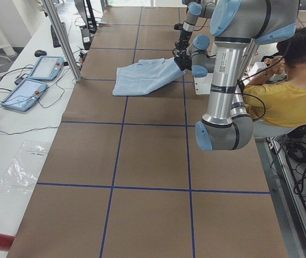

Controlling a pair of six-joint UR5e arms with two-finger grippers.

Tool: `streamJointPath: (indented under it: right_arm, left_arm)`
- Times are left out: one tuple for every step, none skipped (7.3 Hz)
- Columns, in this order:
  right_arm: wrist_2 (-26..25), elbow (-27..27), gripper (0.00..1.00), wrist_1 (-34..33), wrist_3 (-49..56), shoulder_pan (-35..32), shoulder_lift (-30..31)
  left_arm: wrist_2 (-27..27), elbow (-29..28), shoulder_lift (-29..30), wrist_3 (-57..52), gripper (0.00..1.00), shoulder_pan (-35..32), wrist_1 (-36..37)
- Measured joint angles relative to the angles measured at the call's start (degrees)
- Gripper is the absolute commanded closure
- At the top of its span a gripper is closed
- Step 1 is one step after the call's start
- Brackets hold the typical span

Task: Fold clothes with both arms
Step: 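Lift both near corners and fold the shirt in half away from the robot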

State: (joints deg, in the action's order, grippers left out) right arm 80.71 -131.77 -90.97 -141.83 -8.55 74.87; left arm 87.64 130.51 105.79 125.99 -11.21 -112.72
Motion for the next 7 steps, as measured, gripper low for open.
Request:
streamJointPath:
  right_arm:
    - [1.4, -1.3, 1.00, 0.0, 0.2, -2.3, -0.3]
    - [3.9, -0.9, 1.00, 0.2, 1.0, -5.7, -0.7]
    - [7.0, 1.4, 1.00, 0.6, 2.9, -9.9, -2.5]
    - [10.0, 5.4, 1.00, 0.8, 5.4, -13.6, -5.4]
    - [12.0, 9.1, 1.00, 0.9, 7.7, -16.6, -7.7]
    - [13.0, 12.0, 1.00, 0.9, 10.0, -19.0, -9.4]
    - [13.5, 15.6, 1.00, 0.9, 11.9, -20.9, -11.4]
  left_arm:
    - [0.4, 0.9, 0.9, -0.6, 1.00, -2.7, 1.1]
    - [1.4, -0.2, 2.2, -2.4, 1.00, -6.2, 1.7]
    - [3.6, -2.9, 4.0, -5.0, 1.00, -10.1, 1.8]
    - [5.5, -6.5, 5.7, -7.8, 1.00, -13.6, 1.8]
    - [6.4, -10.3, 7.3, -10.3, 1.00, -16.4, 1.5]
    - [6.7, -14.1, 8.9, -12.3, 1.00, -18.6, 1.0]
    - [6.8, -17.7, 10.7, -13.7, 1.00, -20.3, 0.5]
